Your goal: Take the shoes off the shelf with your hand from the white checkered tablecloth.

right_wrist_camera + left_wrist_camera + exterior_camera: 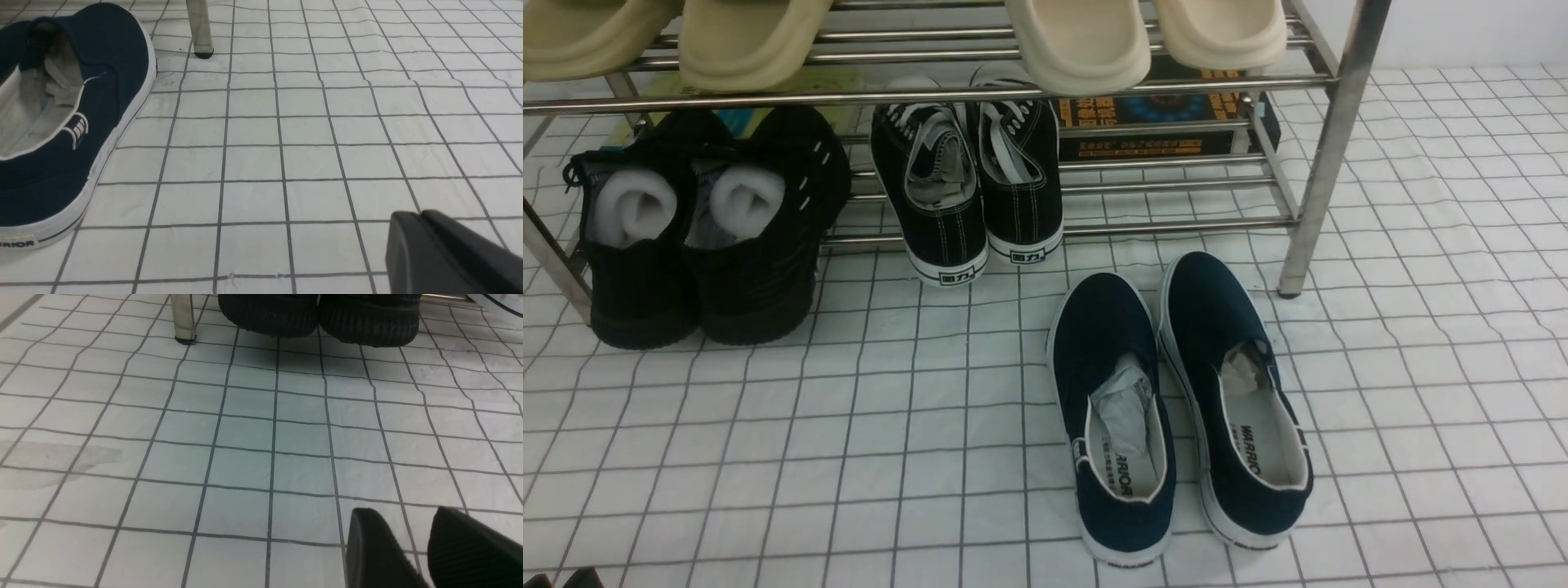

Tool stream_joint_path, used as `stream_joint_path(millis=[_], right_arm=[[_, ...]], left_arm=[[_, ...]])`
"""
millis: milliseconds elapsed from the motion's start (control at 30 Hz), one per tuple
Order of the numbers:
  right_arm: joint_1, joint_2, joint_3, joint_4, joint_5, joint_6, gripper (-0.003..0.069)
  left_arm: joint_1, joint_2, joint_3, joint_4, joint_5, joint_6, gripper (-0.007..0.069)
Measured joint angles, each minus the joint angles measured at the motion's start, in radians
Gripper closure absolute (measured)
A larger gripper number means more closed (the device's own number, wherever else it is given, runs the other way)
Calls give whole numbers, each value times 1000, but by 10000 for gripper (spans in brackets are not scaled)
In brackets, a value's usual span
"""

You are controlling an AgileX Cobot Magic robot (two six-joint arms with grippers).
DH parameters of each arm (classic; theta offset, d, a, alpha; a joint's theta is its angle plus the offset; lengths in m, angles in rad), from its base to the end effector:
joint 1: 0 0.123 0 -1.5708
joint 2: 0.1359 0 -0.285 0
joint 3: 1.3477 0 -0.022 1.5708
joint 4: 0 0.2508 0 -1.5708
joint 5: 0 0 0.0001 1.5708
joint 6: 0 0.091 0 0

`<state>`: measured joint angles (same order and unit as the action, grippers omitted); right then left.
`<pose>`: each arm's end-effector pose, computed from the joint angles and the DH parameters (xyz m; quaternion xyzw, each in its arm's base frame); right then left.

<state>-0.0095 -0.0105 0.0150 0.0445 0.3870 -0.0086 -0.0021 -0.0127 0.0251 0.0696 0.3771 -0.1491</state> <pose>0.0522 0.0010 0.1740 0.0120 0.8059 0.0136 0.5918 0.0525 0.0022 0.1716 -0.0407 0.8042 -0.0153 0.5927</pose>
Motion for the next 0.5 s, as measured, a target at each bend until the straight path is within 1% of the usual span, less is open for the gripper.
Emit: stream_joint_path(millis=[500], right_arm=[[0, 0, 0, 0, 0, 0, 611]], left_arm=[[0, 0, 0, 0, 0, 0, 384]])
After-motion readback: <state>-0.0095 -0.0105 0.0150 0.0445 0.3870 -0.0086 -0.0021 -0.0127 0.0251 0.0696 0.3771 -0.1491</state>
